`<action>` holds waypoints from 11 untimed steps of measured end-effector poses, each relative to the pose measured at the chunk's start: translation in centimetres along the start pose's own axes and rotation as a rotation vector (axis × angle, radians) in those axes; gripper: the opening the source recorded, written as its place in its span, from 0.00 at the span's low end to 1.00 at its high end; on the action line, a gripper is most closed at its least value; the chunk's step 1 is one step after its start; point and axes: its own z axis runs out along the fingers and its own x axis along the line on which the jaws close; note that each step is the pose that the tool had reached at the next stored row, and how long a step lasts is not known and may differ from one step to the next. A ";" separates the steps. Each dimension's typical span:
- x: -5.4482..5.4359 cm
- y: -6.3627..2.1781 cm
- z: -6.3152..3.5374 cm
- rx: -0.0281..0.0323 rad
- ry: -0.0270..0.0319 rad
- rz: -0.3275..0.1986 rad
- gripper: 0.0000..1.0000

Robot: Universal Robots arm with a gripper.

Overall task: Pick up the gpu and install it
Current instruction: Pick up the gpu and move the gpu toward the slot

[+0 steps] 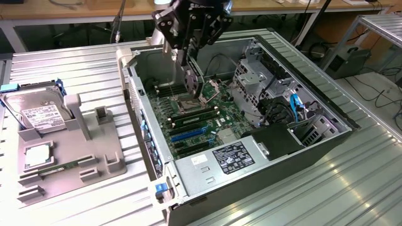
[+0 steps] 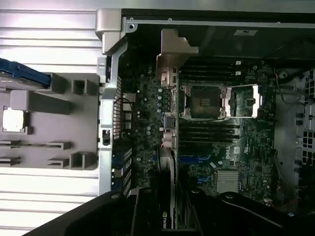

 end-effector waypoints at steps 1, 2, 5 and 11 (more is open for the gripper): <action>-0.6 -0.06 0.11 0.0000 0.0022 0.000 0.26; -1.0 -0.09 0.19 0.0000 0.0037 0.000 0.26; -2.6 -0.29 0.59 -0.0003 0.0086 0.001 0.26; -6.7 -1.06 1.80 -0.0003 0.0123 0.001 0.26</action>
